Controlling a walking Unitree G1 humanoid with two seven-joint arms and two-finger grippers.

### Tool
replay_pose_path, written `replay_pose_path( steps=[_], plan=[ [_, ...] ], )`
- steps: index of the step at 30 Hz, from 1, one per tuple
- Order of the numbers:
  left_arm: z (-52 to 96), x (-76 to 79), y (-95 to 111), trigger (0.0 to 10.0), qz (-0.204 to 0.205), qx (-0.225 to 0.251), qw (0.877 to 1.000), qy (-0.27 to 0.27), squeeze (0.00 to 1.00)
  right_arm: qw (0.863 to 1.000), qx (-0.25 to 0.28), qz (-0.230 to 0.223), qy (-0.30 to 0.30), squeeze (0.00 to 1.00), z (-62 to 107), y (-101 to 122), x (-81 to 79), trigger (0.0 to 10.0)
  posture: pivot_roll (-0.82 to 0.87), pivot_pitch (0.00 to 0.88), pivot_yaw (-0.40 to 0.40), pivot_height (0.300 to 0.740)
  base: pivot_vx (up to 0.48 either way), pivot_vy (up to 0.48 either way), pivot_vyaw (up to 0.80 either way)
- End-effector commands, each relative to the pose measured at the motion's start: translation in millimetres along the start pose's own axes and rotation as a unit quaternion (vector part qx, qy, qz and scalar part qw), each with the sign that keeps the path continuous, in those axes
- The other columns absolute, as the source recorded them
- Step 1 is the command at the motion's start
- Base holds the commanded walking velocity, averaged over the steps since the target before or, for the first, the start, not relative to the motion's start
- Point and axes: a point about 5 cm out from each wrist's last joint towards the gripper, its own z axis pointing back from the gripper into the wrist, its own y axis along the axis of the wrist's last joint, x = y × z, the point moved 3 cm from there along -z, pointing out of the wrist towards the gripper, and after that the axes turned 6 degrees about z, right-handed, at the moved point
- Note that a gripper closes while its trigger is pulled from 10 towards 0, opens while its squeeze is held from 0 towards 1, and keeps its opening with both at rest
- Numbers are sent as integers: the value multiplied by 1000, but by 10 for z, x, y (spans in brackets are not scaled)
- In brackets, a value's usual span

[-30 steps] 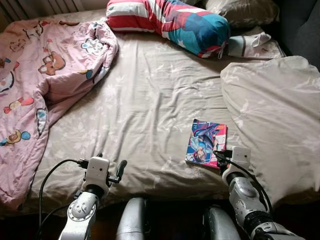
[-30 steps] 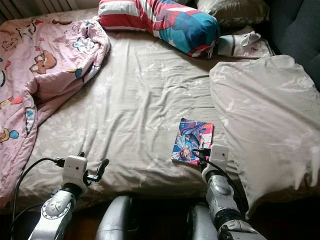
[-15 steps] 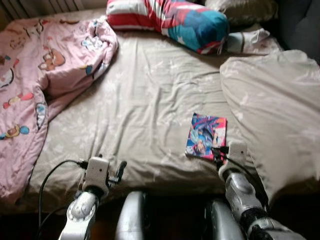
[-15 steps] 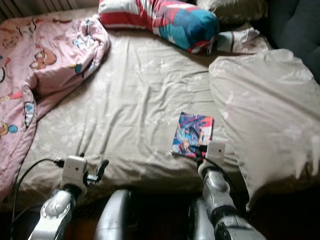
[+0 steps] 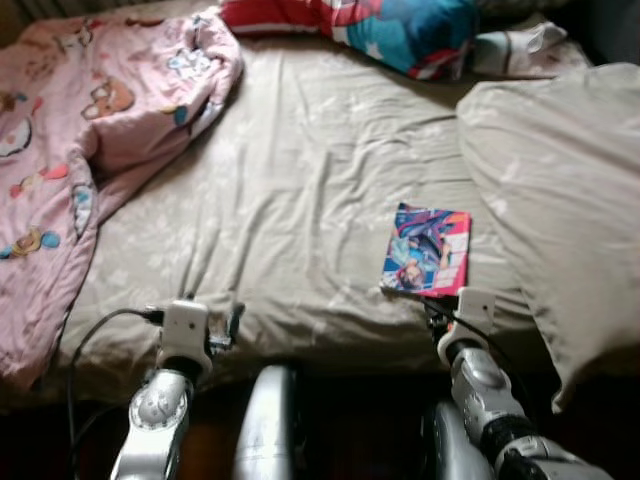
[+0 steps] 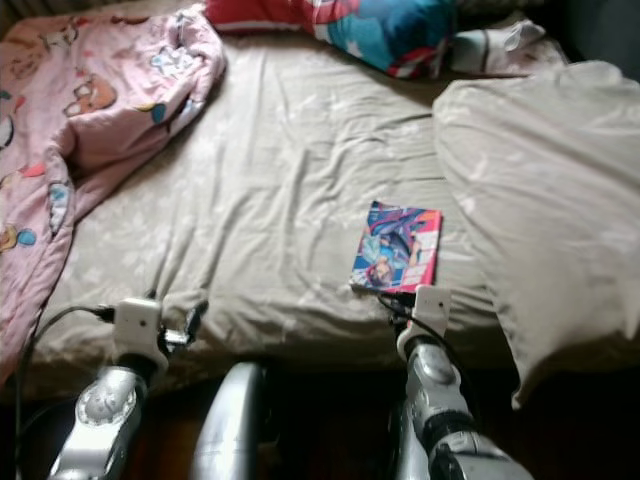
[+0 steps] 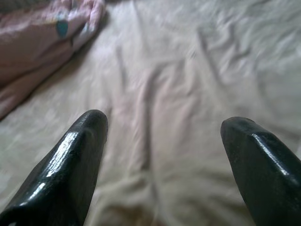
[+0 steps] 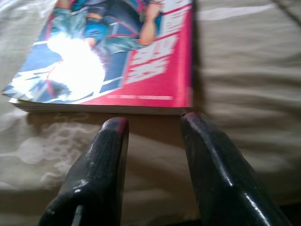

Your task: Clean up the room

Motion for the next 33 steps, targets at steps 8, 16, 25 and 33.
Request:
replay_pose_path(
  steps=[8,16,25,33],
  plan=[
    [24,-58,110,10000,2,13,1000,13,0,1000,-16,-24,2,0,29,-106,-43,10000,85,280,123,607,0,0,0],
    [47,-90,181,10000,-5,15,1000,11,0,999,-31,-34,7,0,18,-125,-54,10000,110,296,140,607,0,0,0],
    [54,-50,286,10000,-15,17,1000,-2,0,999,-25,-39,4,0,-3,-71,-56,10000,125,327,166,607,0,0,0],
    [111,-65,375,10000,-23,19,1000,-6,0,999,-19,-38,1,0,-12,-40,-46,10000,138,348,177,607,0,0,0]
  ],
)
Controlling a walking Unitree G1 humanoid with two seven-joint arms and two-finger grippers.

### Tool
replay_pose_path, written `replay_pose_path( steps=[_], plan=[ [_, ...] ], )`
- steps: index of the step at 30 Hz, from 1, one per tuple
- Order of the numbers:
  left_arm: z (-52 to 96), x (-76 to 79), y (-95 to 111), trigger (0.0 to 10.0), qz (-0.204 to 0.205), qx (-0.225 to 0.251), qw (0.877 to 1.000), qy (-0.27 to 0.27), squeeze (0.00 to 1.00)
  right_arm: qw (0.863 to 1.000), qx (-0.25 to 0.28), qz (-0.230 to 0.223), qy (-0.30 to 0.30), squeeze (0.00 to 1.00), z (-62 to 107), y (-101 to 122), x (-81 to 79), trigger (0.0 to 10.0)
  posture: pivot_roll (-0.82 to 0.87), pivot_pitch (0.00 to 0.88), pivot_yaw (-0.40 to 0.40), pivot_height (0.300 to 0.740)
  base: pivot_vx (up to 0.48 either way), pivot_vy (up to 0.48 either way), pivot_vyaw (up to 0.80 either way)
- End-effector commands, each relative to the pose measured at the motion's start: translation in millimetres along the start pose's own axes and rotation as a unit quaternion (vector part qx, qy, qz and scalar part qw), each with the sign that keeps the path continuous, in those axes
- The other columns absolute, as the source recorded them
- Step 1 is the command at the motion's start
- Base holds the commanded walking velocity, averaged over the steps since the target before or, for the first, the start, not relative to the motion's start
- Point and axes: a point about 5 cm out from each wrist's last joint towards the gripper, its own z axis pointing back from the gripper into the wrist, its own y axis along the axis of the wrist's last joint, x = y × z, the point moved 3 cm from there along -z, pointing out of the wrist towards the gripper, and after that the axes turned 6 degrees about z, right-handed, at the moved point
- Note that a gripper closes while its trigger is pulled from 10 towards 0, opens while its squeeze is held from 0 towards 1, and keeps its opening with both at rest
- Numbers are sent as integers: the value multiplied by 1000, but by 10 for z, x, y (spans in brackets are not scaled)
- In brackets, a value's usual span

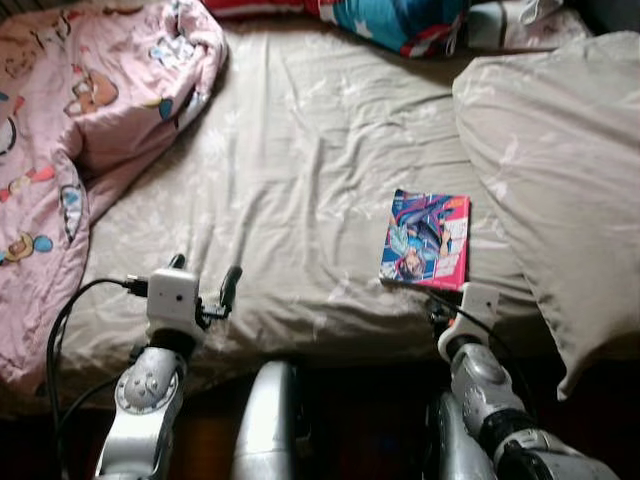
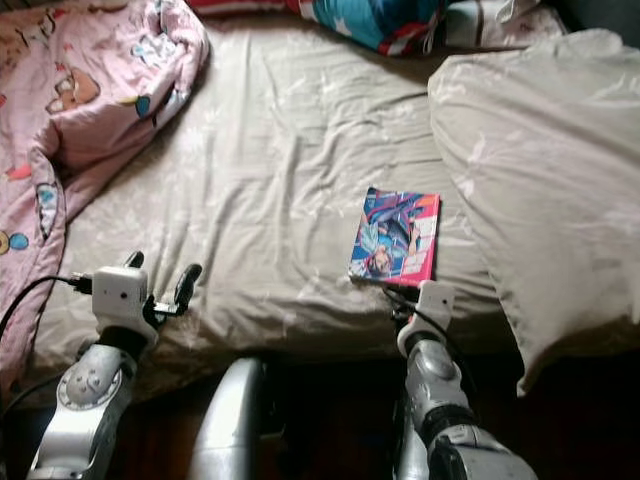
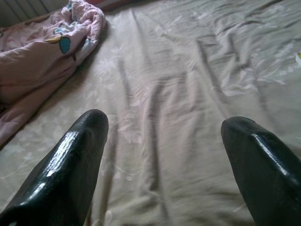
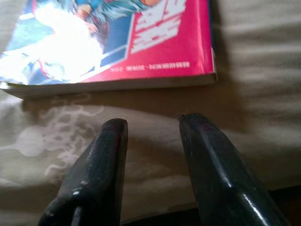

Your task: Clean up the room

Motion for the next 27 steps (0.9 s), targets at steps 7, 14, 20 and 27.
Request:
replay_pose_path(
  steps=[7,14,20,27],
  plan=[
    [111,-53,-31,10000,-8,-18,1000,1,0,1000,-5,1,-2,0,6,-30,-12,10000,140,356,179,607,0,0,0],
    [151,-43,-35,10000,-7,-25,1000,-1,0,1000,10,2,-4,0,-9,45,16,10000,144,361,178,607,0,0,0],
    [134,-25,-37,10000,-7,-27,1000,-2,0,1000,27,0,-6,0,-29,141,33,10000,140,361,177,607,0,0,0],
    [139,-12,-52,10000,-6,-33,999,-5,0,999,36,3,-14,0,-35,191,78,10000,140,362,181,607,0,0,0]
  ],
)
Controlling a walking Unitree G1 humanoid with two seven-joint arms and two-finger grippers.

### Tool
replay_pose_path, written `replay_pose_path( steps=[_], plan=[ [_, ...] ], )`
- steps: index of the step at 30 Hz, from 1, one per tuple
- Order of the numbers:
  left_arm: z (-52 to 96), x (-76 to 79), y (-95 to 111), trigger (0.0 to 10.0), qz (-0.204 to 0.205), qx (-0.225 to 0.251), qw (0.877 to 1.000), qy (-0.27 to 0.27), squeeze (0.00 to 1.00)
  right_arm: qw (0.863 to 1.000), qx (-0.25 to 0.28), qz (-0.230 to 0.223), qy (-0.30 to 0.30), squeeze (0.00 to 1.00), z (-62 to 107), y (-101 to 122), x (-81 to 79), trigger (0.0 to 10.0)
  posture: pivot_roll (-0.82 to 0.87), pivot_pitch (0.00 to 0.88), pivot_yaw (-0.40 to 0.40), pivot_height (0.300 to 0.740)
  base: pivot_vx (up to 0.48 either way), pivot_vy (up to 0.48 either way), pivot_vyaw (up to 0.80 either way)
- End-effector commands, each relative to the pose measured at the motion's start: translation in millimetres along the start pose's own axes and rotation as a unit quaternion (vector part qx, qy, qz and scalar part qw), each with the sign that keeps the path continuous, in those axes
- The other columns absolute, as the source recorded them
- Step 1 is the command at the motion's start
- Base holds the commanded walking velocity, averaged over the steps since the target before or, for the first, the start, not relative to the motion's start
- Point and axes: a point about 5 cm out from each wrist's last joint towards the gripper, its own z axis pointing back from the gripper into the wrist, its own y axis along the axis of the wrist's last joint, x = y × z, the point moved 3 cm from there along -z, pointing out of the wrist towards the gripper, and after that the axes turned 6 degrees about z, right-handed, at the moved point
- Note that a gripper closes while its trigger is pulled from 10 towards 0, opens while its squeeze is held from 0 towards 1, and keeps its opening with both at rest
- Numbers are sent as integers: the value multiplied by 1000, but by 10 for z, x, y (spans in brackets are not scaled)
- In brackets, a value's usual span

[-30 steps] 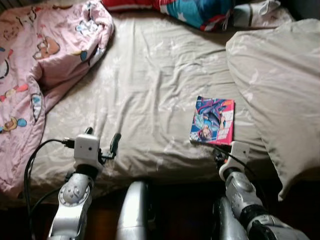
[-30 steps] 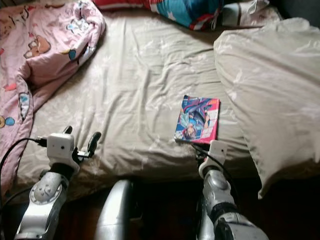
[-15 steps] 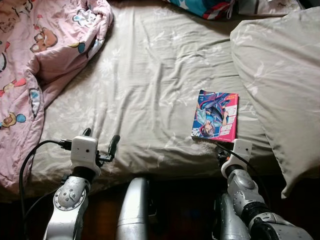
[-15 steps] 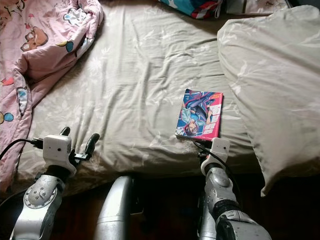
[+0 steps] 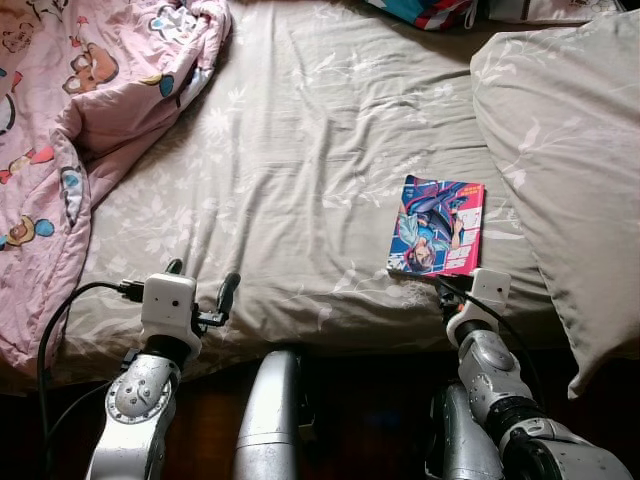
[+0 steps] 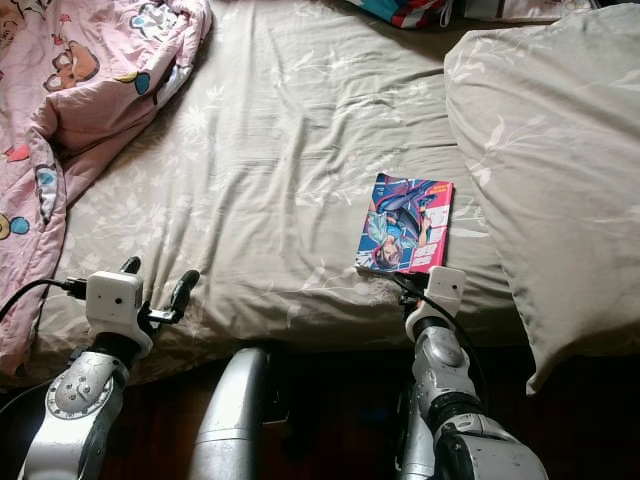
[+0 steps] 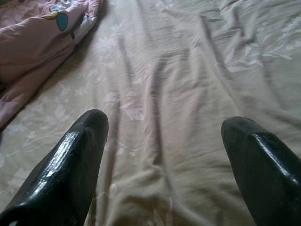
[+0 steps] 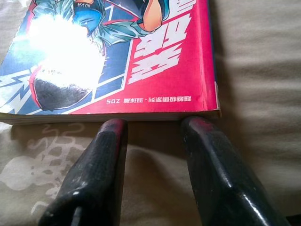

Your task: Clean up the room

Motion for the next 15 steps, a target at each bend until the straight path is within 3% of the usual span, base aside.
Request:
replay_pose_path(
  steps=[1,15],
  plan=[
    [49,-22,-54,10000,-2,-16,1000,0,0,1000,-6,-5,-4,0,19,-54,1,10000,140,363,182,607,0,0,0],
    [84,1,-97,10000,-1,-30,1000,-7,0,999,7,-1,-38,0,6,27,146,10000,142,370,186,607,0,0,0]
  ],
)
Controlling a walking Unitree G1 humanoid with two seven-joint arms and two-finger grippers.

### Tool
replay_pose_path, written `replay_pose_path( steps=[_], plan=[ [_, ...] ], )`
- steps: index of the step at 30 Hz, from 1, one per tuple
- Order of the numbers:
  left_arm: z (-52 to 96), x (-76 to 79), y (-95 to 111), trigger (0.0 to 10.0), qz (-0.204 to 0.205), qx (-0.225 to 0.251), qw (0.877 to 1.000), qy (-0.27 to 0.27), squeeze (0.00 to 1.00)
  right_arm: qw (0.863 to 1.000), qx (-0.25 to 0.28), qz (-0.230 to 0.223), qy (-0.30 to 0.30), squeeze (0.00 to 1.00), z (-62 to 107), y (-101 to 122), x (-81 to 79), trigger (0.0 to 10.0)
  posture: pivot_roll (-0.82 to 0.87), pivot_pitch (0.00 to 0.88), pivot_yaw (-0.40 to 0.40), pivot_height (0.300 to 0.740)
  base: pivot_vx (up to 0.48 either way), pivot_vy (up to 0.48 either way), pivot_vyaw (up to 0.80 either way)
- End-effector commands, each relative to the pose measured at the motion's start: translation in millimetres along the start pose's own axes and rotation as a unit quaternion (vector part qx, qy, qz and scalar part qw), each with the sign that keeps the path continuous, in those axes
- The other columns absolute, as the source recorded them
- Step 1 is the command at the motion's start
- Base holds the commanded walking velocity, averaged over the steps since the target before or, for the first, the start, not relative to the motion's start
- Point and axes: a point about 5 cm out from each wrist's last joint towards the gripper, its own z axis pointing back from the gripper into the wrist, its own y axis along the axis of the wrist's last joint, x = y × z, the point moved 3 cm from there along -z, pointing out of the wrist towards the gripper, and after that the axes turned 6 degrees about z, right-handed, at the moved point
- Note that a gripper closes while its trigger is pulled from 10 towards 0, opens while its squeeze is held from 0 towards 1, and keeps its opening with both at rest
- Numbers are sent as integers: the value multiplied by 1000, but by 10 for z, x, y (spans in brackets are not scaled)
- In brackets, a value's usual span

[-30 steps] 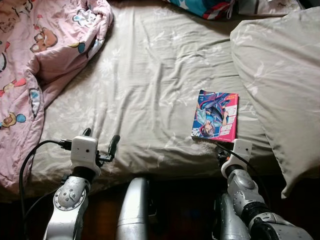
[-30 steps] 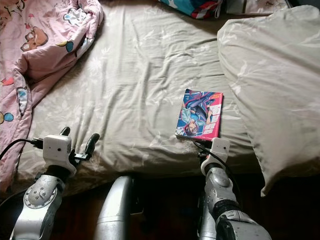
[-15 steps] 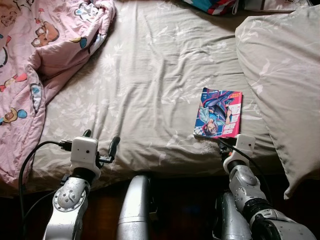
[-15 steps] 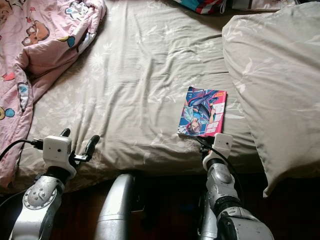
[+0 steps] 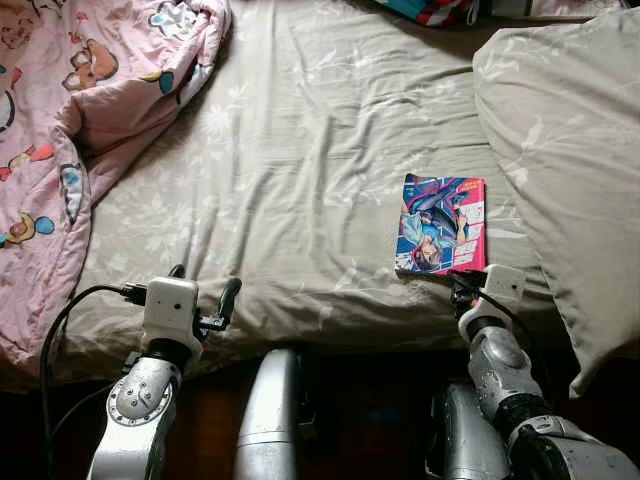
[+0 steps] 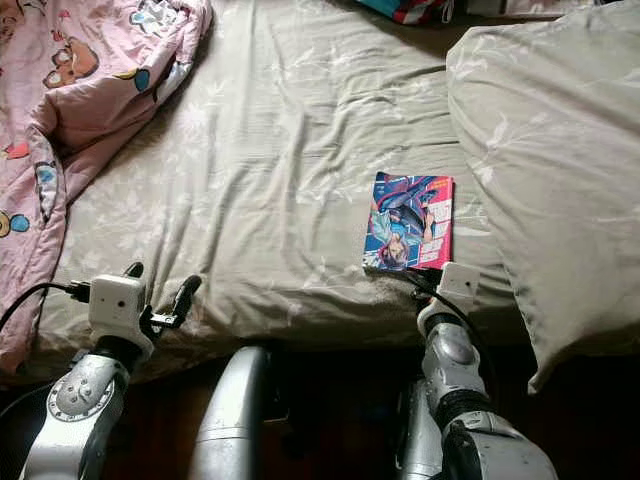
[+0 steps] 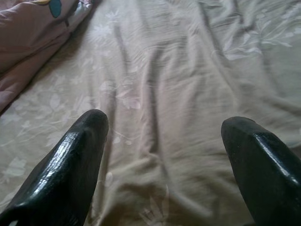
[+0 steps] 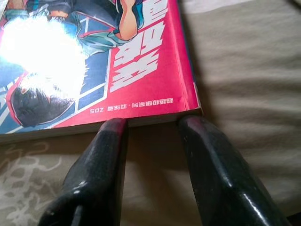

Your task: Clean up the room

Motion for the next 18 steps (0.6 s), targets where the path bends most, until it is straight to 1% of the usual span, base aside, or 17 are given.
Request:
replay_pose_path(
  steps=[1,8,10,18],
  plan=[
    [67,-21,-43,10000,-4,-14,1000,0,0,1000,-9,-4,-5,0,18,-57,2,10000,142,371,187,607,0,0,0],
    [82,-24,-62,10000,-4,-19,1000,-1,0,1000,-3,-2,-15,0,2,-11,54,10000,143,371,186,607,0,0,0],
    [87,-22,-75,10000,-4,-21,1000,-1,0,1000,4,0,-18,0,-12,36,73,10000,143,372,187,607,0,0,0],
    [92,-18,-91,10000,-3,-24,1000,-1,0,999,14,5,-37,0,-40,133,186,10000,144,367,182,607,0,0,0]
  ],
)
